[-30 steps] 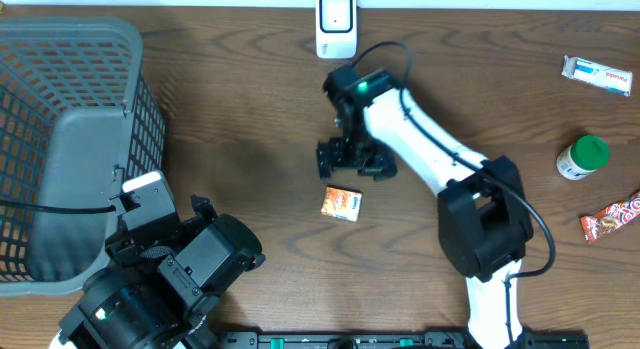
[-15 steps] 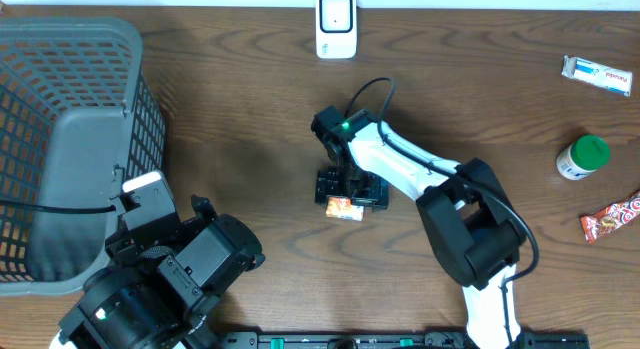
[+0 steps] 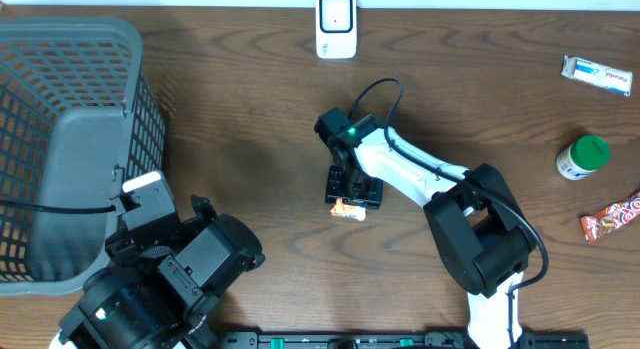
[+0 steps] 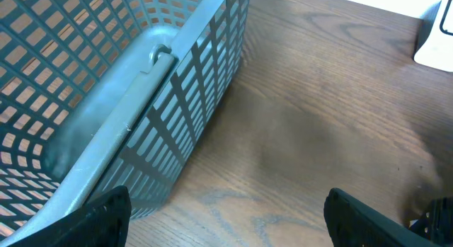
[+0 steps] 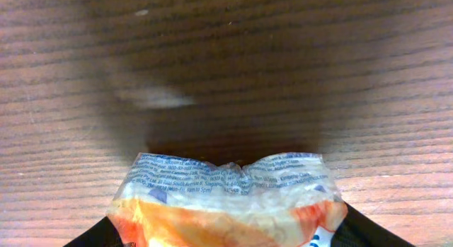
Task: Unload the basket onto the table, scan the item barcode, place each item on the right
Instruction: 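Grasp the orange snack packet and lift it with the right gripper, then hold the snack packet up to the white scanner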
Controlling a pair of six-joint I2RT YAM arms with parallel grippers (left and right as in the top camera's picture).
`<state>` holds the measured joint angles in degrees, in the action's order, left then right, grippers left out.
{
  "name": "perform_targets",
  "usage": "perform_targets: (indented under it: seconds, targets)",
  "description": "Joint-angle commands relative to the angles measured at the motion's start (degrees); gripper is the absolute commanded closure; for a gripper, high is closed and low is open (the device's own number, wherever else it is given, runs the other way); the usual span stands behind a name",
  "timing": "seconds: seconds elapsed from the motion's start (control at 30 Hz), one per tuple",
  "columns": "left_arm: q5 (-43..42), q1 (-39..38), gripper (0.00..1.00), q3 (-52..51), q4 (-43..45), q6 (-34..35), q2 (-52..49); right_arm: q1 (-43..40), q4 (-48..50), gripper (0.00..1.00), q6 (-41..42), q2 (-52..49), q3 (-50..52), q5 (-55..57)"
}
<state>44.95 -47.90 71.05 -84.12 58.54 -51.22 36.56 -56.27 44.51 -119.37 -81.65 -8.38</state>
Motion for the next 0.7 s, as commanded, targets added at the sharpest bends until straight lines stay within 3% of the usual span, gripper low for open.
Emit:
perform_targets:
  seconds: [0.0, 0.27, 0.67]
  targets:
    - [0.5, 0.0, 0.15, 0.0, -0.3, 0.7, 0.0, 0.2, -1.8, 0.41, -0.9, -3.2, 0.8, -9.5]
    - [0.5, 0.0, 0.15, 0.0, -0.3, 0.7, 0.0, -5.0, -12.8, 0.43, -10.2, -3.2, -5.4, -27.1]
    - [0.5, 0.0, 0.15, 0.0, -0.3, 0.7, 0.0, -12.3, -22.6, 0.42, -17.4, -3.2, -7.8, -34.4]
